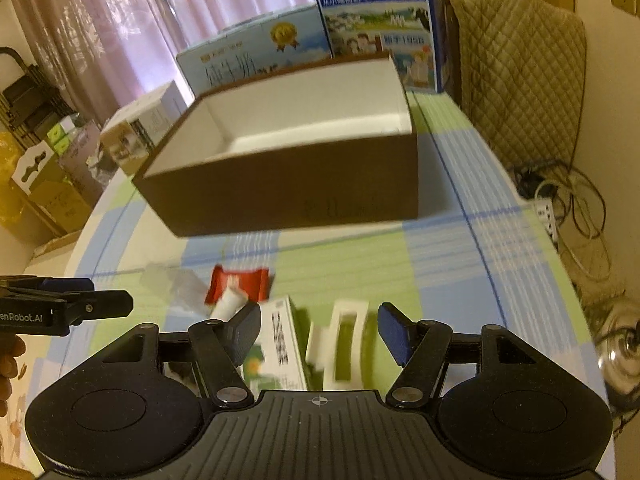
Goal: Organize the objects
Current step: 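Move both tools back from the box toward the items on the table, then grasp the dark scrunchie with the left gripper while right grasps the white hair clip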
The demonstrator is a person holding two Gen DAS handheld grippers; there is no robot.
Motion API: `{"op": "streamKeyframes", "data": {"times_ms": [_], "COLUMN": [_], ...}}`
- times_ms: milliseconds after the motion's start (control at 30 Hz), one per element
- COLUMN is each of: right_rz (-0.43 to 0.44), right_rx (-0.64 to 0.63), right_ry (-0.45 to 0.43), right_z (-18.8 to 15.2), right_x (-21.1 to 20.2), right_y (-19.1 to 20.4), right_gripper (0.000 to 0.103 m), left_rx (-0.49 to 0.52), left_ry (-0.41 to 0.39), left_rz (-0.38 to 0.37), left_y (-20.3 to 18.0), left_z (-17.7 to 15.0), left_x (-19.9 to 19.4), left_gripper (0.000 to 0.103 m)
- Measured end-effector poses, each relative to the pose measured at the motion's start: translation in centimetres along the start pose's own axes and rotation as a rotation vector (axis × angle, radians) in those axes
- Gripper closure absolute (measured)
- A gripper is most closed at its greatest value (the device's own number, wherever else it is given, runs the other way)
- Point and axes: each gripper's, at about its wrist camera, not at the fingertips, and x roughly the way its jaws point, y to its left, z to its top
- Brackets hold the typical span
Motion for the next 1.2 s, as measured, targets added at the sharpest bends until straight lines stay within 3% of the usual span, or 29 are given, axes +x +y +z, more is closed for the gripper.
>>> {"op": "streamKeyframes", "data": {"times_ms": [467, 1067, 1200], "right_rz": [-0.015, -0.053, -0.063], "right_rx": [0.024, 0.079, 0.092], "right_ry": [0.104, 0.141, 0.144], "right_z": [-3.1, -3.5, -3.5], "right_x": [1.6, 2.3, 2.4], "right_y": [-0.3, -2.4, -2.9], "right_gripper": [0.041, 0.041, 0.041], "left_rx": [0.006, 0.067, 0.1], "left_ry": [0.092, 0.131, 0.136], "left_rz": [-0.034, -0.045, -0.043], "left_y": [-1.0, -2.2, -2.5], "left_z": [-3.5, -4.7, -4.6], "left_x": [2.1, 6.4, 7.7], "left_gripper": [0.016, 0.017, 0.024]}}
